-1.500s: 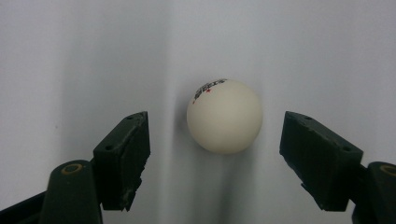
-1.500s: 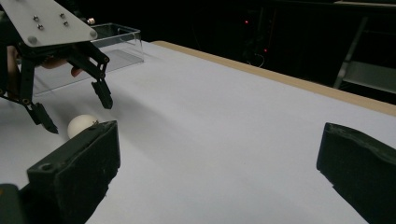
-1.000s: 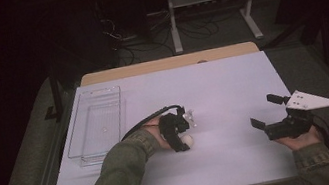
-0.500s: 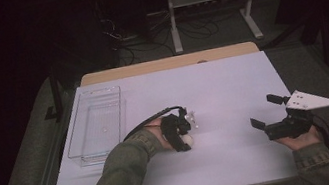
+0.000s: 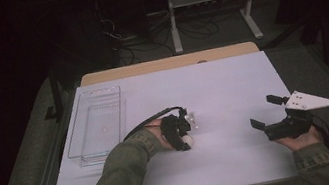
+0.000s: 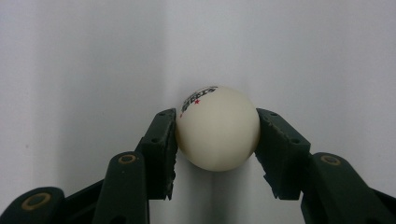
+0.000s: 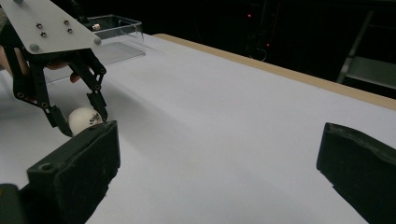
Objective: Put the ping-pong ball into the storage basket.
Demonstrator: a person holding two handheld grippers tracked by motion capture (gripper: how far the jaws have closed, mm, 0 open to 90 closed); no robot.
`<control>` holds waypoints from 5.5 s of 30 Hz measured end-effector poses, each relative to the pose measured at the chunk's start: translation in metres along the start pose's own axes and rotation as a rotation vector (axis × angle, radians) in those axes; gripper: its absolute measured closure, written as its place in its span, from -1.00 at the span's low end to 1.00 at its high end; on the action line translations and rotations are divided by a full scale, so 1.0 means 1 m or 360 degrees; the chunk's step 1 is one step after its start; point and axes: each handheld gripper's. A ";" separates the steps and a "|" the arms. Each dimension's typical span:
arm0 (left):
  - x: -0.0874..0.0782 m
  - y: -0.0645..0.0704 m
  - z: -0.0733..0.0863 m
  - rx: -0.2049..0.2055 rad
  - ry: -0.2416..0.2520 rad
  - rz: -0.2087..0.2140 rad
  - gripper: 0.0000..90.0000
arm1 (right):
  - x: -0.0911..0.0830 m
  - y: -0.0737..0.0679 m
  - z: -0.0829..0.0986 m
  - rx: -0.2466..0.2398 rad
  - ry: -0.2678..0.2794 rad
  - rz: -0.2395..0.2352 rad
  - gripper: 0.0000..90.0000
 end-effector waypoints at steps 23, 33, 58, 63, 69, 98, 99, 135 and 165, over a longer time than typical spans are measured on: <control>-0.022 0.004 -0.009 0.0067 -0.0016 -0.0060 0.13 | -0.001 0.001 0.002 -0.0005 -0.0009 0.0014 -1.00; -0.039 0.004 -0.009 0.0044 0.0013 -0.0086 0.13 | -0.001 0.001 0.002 0.0003 -0.0014 0.0010 -1.00; -0.073 0.008 -0.006 0.0034 0.0049 -0.0162 0.13 | 0.000 0.001 0.003 -0.0001 -0.0027 0.0022 -1.00; -0.081 0.010 -0.005 0.0031 0.0056 -0.0181 0.13 | 0.000 0.001 0.003 -0.0001 -0.0029 0.0021 -1.00; -0.091 0.014 -0.006 0.0044 0.0054 -0.0196 0.13 | 0.001 0.001 0.003 -0.0001 -0.0037 0.0023 -1.00; -0.143 0.024 0.016 -0.0031 0.0101 -0.0341 0.13 | 0.003 0.001 0.004 -0.0005 -0.0055 0.0026 -1.00; -0.146 0.024 0.018 -0.0035 0.0103 -0.0347 0.13 | 0.003 0.001 0.004 -0.0006 -0.0055 0.0026 -1.00; -0.210 0.030 0.046 -0.0097 -0.0052 -0.0422 0.13 | 0.006 0.000 0.005 -0.0020 -0.0076 0.0022 -1.00; -0.235 0.030 0.066 -0.0125 -0.0281 -0.0377 0.13 | 0.008 -0.002 0.006 -0.0039 -0.0101 0.0019 -1.00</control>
Point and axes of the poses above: each handheld gripper's, and its own axes: x roughly forward along the jaws, z roughly out of its underside, y roughly to its right, and after that the axes turned 10 degrees about y, right-handed
